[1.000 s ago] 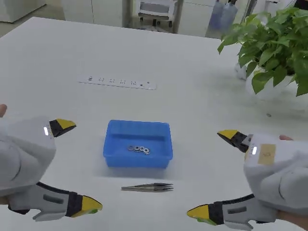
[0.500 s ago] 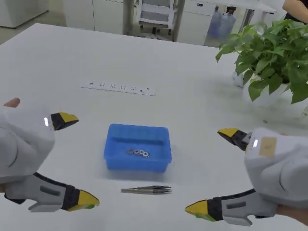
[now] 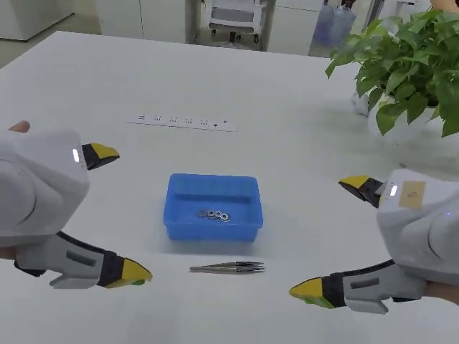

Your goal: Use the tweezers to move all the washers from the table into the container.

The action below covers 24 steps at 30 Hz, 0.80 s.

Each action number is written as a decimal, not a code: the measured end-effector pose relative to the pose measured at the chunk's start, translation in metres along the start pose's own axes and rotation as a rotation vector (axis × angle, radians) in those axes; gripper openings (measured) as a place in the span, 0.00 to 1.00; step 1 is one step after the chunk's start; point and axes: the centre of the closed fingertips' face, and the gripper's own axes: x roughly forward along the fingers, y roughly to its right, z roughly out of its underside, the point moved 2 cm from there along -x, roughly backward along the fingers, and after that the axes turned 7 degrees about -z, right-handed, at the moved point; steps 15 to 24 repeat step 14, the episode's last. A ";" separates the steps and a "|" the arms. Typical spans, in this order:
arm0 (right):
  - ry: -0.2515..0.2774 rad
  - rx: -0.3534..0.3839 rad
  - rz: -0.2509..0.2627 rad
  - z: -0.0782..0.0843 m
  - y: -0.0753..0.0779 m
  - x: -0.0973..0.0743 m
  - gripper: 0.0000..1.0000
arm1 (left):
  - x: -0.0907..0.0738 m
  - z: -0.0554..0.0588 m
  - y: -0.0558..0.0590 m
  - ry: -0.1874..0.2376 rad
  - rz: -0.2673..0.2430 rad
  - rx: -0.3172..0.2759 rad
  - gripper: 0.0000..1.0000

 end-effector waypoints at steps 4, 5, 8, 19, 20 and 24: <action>0.004 0.027 0.008 0.002 0.000 0.000 1.00 | 0.003 0.008 0.007 -0.049 -0.002 0.105 0.96; 0.008 0.033 0.009 0.002 0.000 0.000 1.00 | 0.003 0.009 0.009 -0.051 0.002 0.101 0.96; 0.018 0.046 0.008 0.001 0.000 0.001 1.00 | 0.004 0.013 0.012 -0.060 0.016 0.089 0.96; 0.068 0.107 0.013 -0.005 0.002 0.003 0.98 | 0.005 0.012 0.012 -0.047 0.021 0.025 0.97; 0.068 0.107 0.013 -0.005 0.002 0.003 0.98 | 0.005 0.012 0.012 -0.047 0.021 0.025 0.97; 0.068 0.107 0.013 -0.005 0.002 0.003 0.98 | 0.005 0.012 0.012 -0.047 0.021 0.025 0.97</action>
